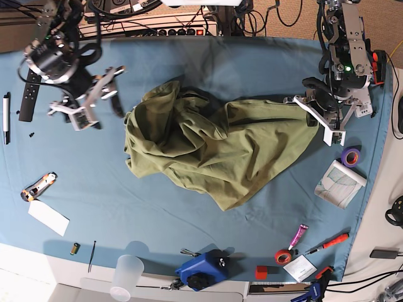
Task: Layout the t-shirt on the table in an organized manner, then fold the t-shirt properly
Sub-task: 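Grasp the shirt's other end with the right gripper and pull it outward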
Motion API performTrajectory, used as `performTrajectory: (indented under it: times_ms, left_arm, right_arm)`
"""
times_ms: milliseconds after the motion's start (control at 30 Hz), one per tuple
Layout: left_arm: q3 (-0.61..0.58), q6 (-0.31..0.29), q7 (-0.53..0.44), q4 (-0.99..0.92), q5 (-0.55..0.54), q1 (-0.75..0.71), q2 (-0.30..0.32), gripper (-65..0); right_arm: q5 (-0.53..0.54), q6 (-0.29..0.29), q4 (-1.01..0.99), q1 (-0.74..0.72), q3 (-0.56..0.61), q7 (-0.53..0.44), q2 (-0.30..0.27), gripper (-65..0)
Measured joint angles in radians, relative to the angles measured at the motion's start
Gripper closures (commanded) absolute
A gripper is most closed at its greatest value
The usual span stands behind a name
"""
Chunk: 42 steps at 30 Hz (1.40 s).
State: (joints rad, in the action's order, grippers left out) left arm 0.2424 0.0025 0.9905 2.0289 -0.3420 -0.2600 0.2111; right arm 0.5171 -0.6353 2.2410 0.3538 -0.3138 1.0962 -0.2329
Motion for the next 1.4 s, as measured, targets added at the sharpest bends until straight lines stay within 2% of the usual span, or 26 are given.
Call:
performTrajectory:
  times_ms: [133, 267, 400, 500, 733, 800, 867, 933, 1033, 1100, 1267, 1400]
  left_arm:
    - [0.0, 0.0, 0.0, 0.0, 0.0, 0.0, 0.0, 0.0]
    - [0.0, 0.0, 0.0, 0.0, 0.0, 0.0, 0.0, 0.0]
    - [0.0, 0.0, -0.011, 0.0, 0.0, 0.0, 0.0, 0.0]
    - [0.0, 0.0, -0.027, 0.0, 0.0, 0.0, 0.0, 0.0]
    - [0.0, 0.0, -0.026, 0.0, 0.0, 0.0, 0.0, 0.0]
    - [0.0, 0.0, -0.026, 0.0, 0.0, 0.0, 0.0, 0.0]
    - [0.0, 0.0, -0.026, 0.0, 0.0, 0.0, 0.0, 0.0]
    - [0.0, 0.0, -0.026, 0.0, 0.0, 0.0, 0.0, 0.0]
    - [0.0, 0.0, -0.024, 0.0, 0.0, 0.0, 0.0, 0.0]
    - [0.0, 0.0, 0.003, 0.0, 0.0, 0.0, 0.0, 0.0]
    - [-0.001, 0.0, 0.024, 0.0, 0.0, -0.002, 0.0, 0.0]
    - [-0.001, 0.0, 0.029, 0.0, 0.005, -0.002, 0.0, 0.0]
  right_arm:
    - [-0.006, 0.034, -0.093, -0.015, 0.09, -0.003, 0.0, -34.2]
    - [-0.106, 0.067, -0.146, -0.037, 0.124, -0.109, 0.0, -34.2]
    - [-0.107, 0.071, -0.147, -0.086, 0.137, -0.104, 0.0, -34.2]
    - [-0.108, 0.097, -0.155, -0.108, 0.158, -0.099, 0.0, -34.2]
    - [-0.111, 0.1, -0.333, -0.127, 0.207, -0.081, -0.001, -33.6]
    - [-0.111, 0.101, -0.355, -0.135, 0.218, -0.084, 0.0, -26.0]
    - [-0.109, 0.111, -0.354, -0.141, 0.218, -0.084, 0.0, -13.2]
    - [-0.108, 0.161, -0.346, -0.146, 0.218, -0.082, 0.0, -1.1]
    - [-0.128, 0.18, -0.335, -0.19, 0.218, -0.085, 0.0, 0.0]
    - [-0.18, 0.181, -0.334, -0.245, 0.219, -0.114, 0.0, 0.0]
    - [-0.331, 0.225, -0.342, -0.382, 0.217, -0.213, 0.0, 0.0]
    - [-0.356, 0.236, -0.48, -0.529, 0.217, -0.237, 0.0, 0.0]
